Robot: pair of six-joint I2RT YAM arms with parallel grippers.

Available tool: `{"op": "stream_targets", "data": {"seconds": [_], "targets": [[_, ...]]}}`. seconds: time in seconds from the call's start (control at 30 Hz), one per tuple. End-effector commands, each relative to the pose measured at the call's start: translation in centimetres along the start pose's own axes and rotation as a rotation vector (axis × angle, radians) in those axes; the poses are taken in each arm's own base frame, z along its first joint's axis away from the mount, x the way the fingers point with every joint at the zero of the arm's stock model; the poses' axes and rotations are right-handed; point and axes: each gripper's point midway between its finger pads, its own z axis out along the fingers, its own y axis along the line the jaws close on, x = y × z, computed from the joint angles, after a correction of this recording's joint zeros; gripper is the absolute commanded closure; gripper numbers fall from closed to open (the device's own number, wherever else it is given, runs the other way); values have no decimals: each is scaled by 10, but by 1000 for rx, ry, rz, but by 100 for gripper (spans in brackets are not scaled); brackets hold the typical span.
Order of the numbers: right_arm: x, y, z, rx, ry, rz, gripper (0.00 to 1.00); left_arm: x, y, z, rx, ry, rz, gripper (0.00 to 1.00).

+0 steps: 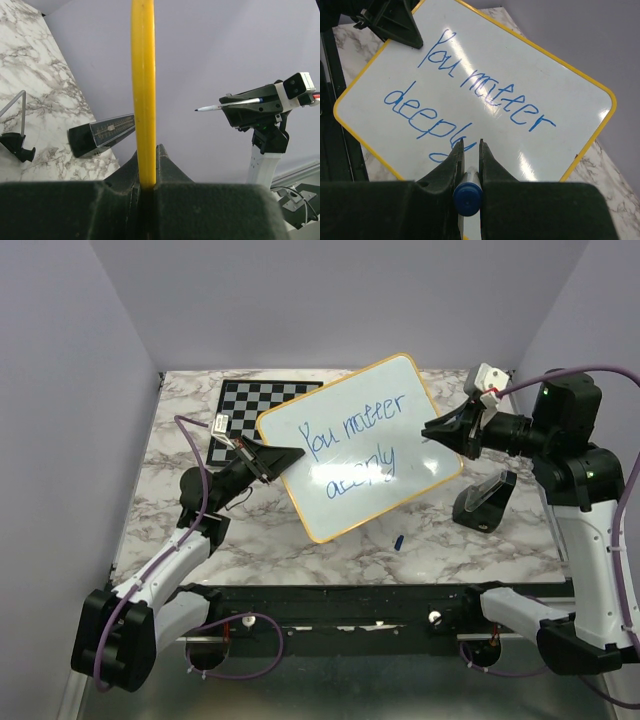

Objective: Write a sentence on the whiteboard
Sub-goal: Put down the whiteboard on the whiteboard stand.

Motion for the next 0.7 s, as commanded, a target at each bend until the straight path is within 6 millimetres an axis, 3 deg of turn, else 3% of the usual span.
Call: {"op": "stream_targets", "data": {"seconds": [0.0, 0.67], "targets": [[9, 5, 5, -30, 8, 28, 99, -15, -55, 0, 154, -71, 18, 100], [18, -3, 2, 23, 44, 12, 99, -9, -64, 9, 181, -47, -19, 100]]}}
